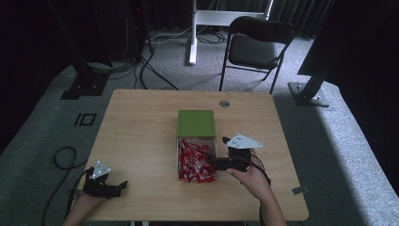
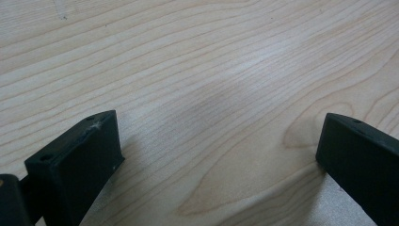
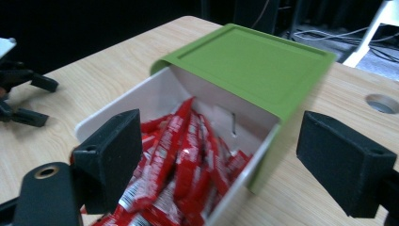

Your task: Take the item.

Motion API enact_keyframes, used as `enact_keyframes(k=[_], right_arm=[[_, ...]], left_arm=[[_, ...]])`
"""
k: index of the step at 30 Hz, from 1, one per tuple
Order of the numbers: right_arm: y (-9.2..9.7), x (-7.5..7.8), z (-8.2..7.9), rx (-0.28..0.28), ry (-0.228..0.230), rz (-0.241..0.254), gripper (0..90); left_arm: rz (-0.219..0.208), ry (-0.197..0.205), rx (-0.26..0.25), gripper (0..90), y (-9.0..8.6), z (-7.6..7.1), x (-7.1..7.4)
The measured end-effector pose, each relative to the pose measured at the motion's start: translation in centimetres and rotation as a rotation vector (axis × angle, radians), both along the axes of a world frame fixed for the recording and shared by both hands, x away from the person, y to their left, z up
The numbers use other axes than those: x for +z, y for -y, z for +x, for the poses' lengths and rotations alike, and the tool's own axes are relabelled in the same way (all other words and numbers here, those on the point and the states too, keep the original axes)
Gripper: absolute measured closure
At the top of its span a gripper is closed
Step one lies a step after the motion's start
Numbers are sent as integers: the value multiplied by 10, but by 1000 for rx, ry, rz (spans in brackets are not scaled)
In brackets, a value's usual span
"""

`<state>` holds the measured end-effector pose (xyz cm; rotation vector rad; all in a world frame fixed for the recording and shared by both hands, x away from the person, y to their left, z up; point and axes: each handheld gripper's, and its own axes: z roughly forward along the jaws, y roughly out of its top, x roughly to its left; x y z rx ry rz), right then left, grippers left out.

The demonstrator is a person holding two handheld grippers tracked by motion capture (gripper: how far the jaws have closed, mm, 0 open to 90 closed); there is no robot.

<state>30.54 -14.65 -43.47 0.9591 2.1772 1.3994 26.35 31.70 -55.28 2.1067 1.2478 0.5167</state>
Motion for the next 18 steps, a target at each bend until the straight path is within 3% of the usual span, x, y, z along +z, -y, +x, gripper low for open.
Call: enact_keyframes(k=[18], right_arm=[[-42,-9,3,75,-25,3,219]], left_arm=[[2,-1,-1,14,0,0,0]])
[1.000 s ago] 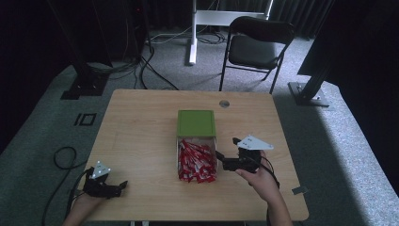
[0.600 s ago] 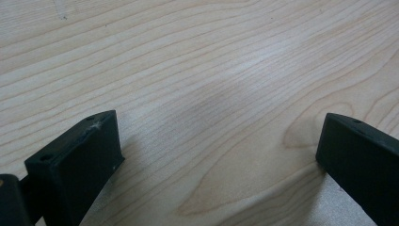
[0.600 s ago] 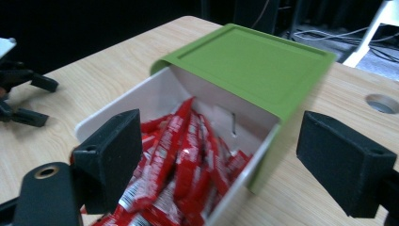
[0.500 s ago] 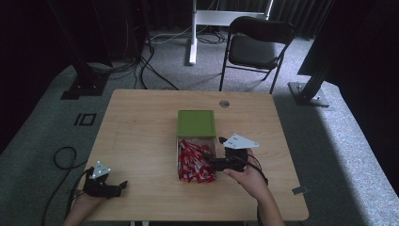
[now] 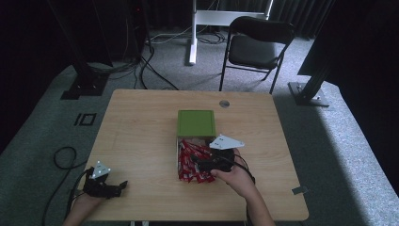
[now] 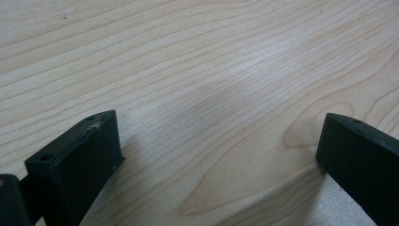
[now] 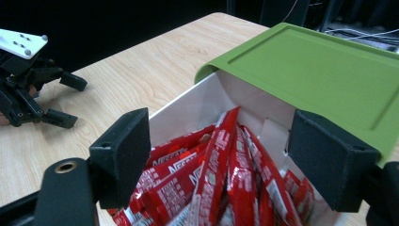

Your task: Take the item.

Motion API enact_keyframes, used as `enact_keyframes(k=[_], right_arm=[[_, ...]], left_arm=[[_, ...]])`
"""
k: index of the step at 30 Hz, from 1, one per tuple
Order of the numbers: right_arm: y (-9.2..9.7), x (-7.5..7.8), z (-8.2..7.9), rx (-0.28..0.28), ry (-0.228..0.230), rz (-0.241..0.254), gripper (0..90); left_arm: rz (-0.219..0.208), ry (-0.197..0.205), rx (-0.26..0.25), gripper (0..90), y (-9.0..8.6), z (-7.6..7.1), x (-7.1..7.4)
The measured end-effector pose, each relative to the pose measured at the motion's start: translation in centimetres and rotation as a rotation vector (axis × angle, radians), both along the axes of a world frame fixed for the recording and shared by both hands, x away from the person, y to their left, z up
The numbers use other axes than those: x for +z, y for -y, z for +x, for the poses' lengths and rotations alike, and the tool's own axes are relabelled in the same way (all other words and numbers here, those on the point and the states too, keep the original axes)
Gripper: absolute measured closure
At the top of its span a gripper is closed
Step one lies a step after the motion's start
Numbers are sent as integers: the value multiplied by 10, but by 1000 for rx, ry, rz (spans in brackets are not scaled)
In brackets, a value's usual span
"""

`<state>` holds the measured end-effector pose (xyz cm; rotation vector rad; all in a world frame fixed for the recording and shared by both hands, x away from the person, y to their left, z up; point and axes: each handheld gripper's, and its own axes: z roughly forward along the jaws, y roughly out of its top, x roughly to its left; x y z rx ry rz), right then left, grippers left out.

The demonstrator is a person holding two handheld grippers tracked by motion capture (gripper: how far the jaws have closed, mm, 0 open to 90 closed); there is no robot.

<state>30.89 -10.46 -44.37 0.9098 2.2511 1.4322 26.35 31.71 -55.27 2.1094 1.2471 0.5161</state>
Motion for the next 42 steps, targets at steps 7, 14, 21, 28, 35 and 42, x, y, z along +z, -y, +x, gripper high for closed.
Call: enact_keyframes(k=[7,14,21,28,35,42], right_arm=[[-17,-4,1,0,1,-35,298],[-28,-10,5,-53,0,-65,388],[-39,-20,10,-73,-4,-110,519],[-46,-29,17,-118,-57,-84,550],[-51,-39,25,-178,-98,-106,630],[-56,-42,30,-167,-117,-186,663]], left_arm=[[0,0,0,14,0,0,0],[0,1,0,14,0,0,0],[0,1,0,14,0,0,0],[-2,1,1,14,0,0,0],[0,0,0,14,0,0,0],[0,0,0,14,0,0,0]])
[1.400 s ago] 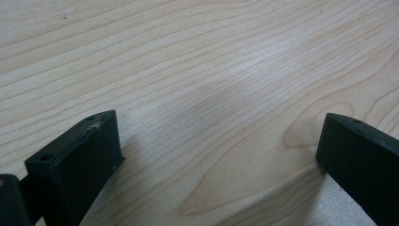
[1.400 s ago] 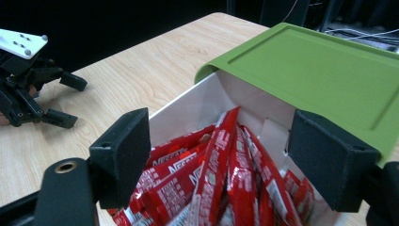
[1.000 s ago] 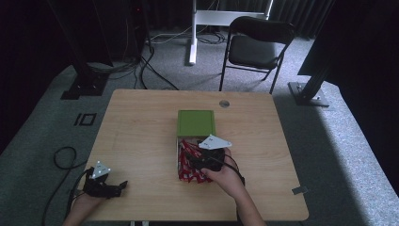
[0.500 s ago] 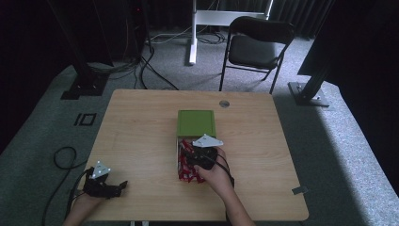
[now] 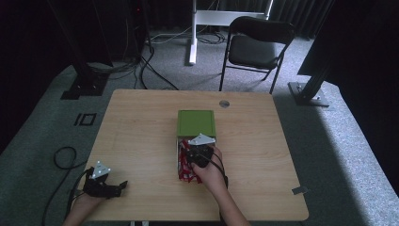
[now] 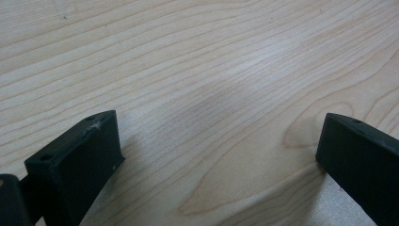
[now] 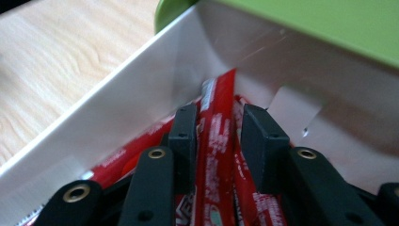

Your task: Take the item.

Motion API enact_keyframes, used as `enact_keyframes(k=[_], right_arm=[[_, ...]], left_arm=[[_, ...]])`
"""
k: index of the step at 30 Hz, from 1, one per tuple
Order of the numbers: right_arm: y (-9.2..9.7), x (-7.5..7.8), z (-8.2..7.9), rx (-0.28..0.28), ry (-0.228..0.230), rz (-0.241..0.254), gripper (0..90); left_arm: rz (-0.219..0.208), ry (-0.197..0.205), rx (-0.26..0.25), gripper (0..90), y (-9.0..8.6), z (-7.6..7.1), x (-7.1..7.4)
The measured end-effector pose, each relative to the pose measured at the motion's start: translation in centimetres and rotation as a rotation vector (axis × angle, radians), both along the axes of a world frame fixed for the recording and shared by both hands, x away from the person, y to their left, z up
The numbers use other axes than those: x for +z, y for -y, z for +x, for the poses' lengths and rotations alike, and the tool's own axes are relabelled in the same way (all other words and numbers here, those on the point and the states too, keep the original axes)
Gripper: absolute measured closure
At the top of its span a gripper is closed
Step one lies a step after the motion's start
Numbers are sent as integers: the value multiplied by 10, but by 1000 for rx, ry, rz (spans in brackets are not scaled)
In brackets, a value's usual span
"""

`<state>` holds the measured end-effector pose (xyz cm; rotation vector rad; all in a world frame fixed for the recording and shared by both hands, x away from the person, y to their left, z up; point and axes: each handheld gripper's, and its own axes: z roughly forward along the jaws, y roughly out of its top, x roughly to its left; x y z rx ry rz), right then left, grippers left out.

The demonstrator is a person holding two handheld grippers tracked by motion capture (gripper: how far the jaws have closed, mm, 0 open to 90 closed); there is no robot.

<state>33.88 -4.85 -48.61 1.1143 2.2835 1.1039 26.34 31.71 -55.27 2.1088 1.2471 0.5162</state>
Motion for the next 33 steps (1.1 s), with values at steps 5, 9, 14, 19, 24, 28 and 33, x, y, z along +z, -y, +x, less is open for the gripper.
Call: enact_keyframes(k=[5,9,14,19,24,28,33], right_arm=[[-3,-1,0,19,-14,-26,696],[-3,-1,1,7,-31,-12,773],[1,0,0,-4,-24,26,825],[6,5,-3,-8,-23,86,831],[10,11,-8,15,-28,104,832],[14,17,-13,34,-15,119,832],[19,24,-20,54,-16,139,831]], left_arm=[[0,0,0,14,0,0,0],[0,0,0,14,0,0,0],[-1,0,0,14,0,0,0],[0,0,0,14,0,0,0],[-1,1,1,14,0,0,0],[0,0,0,14,0,0,0],[0,0,0,14,0,0,0]])
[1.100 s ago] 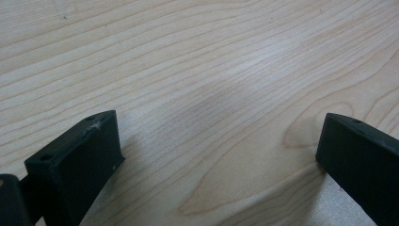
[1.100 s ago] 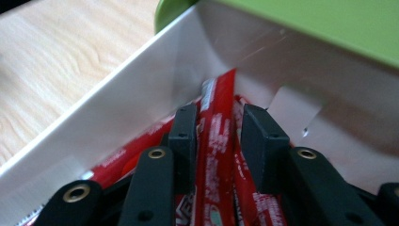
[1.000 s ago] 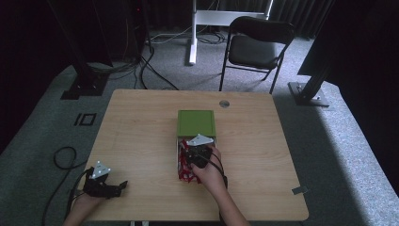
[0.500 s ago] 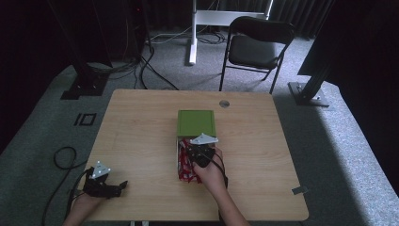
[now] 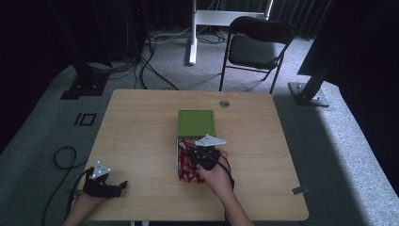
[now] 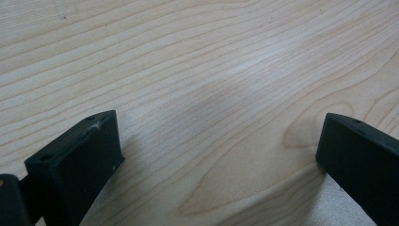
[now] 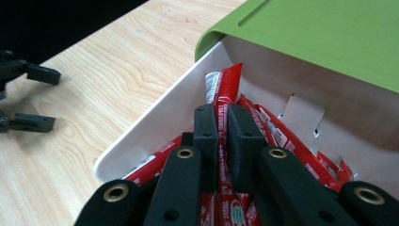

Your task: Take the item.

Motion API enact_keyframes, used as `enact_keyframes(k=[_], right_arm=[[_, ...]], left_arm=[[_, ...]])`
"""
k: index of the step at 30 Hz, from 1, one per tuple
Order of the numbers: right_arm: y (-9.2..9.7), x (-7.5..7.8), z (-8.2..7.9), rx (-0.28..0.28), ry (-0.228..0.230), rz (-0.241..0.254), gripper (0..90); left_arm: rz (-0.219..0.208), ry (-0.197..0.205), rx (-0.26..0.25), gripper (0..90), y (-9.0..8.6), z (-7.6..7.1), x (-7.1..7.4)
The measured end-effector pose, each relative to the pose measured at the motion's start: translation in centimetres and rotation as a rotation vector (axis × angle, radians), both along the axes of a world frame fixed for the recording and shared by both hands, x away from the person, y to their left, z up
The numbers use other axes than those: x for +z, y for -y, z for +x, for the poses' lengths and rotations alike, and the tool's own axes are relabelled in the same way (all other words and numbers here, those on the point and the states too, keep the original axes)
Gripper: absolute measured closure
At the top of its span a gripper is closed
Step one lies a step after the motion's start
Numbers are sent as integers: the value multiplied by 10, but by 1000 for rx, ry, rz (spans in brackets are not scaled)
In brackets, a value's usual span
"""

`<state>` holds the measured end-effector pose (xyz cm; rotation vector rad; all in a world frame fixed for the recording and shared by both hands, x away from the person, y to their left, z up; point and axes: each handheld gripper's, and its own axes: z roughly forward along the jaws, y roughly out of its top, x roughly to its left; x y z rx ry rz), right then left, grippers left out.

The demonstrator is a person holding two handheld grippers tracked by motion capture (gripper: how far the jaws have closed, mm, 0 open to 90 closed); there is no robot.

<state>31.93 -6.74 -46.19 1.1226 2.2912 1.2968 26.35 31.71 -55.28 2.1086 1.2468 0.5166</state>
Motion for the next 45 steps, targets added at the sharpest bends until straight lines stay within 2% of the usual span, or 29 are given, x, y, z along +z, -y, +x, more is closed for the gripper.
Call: enact_keyframes(k=[12,22,39,45], right_arm=[[13,18,-17,15,24,34,831],[17,27,-22,24,41,57,831],[25,49,-12,-16,98,126,830],[35,61,-5,-66,130,153,830]], left_arm=[[0,0,0,14,0,0,0],[-1,-1,1,14,0,0,0],[-1,-1,1,15,0,0,0],[0,0,0,15,0,0,0]])
